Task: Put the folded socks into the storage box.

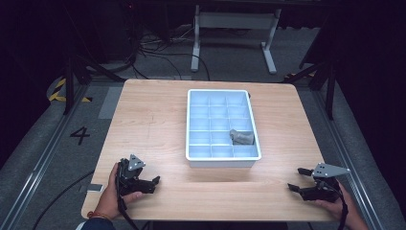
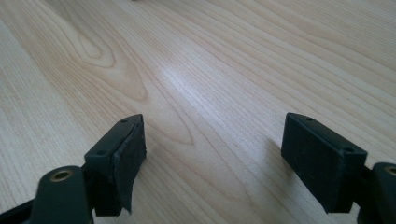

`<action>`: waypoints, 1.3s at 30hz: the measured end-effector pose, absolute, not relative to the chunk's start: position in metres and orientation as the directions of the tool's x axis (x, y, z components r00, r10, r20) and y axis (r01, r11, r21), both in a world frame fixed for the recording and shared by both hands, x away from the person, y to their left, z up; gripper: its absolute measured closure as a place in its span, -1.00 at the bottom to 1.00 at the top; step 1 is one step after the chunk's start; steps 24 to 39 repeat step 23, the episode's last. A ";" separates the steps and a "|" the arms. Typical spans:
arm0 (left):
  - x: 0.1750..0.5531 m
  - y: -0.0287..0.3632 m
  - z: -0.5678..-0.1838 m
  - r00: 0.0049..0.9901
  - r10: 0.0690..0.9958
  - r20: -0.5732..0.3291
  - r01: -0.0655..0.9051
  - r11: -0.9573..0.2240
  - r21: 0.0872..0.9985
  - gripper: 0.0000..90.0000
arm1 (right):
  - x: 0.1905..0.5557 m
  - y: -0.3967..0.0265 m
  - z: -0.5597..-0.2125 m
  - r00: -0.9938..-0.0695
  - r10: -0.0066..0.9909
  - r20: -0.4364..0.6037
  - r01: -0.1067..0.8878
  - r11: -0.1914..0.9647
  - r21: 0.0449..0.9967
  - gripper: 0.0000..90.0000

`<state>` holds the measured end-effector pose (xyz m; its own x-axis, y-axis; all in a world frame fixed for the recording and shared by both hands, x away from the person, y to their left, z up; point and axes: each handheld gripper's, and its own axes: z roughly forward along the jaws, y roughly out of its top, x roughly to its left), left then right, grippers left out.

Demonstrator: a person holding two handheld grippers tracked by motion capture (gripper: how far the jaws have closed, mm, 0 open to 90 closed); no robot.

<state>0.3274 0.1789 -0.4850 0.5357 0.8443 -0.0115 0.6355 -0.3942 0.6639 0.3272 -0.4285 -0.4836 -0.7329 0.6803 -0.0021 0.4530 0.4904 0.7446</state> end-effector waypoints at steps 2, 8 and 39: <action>0.327 0.179 -0.485 0.535 0.844 -0.012 0.636 -0.394 0.664 -0.99 | 0.327 -0.428 -0.484 -0.732 0.681 -0.002 0.453 0.489 0.745 -0.51; 0.327 0.179 -0.485 0.535 0.845 -0.013 0.637 -0.394 0.663 -0.99 | 0.327 -0.428 -0.484 -0.731 0.682 -0.003 0.454 0.490 0.745 -0.52; 0.327 0.179 -0.485 0.536 0.844 -0.012 0.636 -0.394 0.663 -0.99 | 0.328 -0.428 -0.484 -0.730 0.683 0.000 0.457 0.489 0.743 -0.53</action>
